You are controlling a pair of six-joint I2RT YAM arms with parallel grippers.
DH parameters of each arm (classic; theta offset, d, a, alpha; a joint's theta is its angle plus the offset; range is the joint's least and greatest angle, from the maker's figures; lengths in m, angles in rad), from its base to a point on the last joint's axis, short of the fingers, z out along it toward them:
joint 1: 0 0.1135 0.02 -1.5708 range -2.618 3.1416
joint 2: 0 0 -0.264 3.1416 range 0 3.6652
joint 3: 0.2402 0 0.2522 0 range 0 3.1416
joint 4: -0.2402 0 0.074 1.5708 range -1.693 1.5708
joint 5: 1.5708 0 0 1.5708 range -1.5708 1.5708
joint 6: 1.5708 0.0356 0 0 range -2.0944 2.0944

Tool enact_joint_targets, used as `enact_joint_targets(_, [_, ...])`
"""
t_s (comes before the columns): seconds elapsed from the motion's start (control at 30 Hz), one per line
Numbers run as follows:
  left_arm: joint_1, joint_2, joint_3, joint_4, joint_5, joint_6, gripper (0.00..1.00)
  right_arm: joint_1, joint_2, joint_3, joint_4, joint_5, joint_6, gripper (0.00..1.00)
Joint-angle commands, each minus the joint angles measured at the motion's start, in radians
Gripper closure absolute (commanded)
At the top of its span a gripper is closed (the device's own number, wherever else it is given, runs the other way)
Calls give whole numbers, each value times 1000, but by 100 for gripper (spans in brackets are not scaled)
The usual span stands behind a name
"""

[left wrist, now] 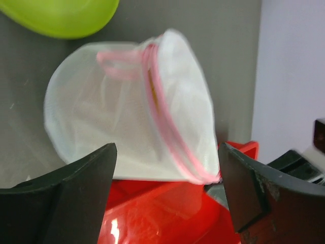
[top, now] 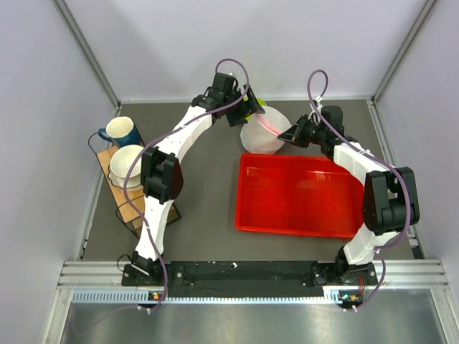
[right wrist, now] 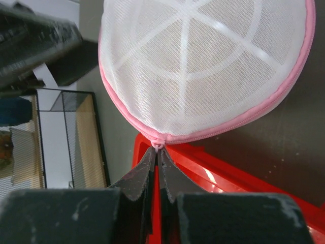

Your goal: Unzip the laundry bag and remove the bra

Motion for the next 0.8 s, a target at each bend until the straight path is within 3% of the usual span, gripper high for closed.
enact_joint_targets(0.0, [-3,-236,-130,-5,-100,49,14,12,-16,2,112,20,83,100])
enact_joint_targets(0.2, [-46,-342,-334,52,-77,-12,14,24,-5,18,109,19,74,100])
enact_joint_targets(0.6, [-97,-135,-144,58,-76,-97,14,41,-8,21,81,6,43,100])
enact_joint_targets(0.7, [-97,-97,-90,52,-118,-103,18,43,-7,21,79,2,38,100])
enact_joint_targets(0.77, [-97,-89,-84,64,-135,-118,32,43,-5,21,70,2,32,100])
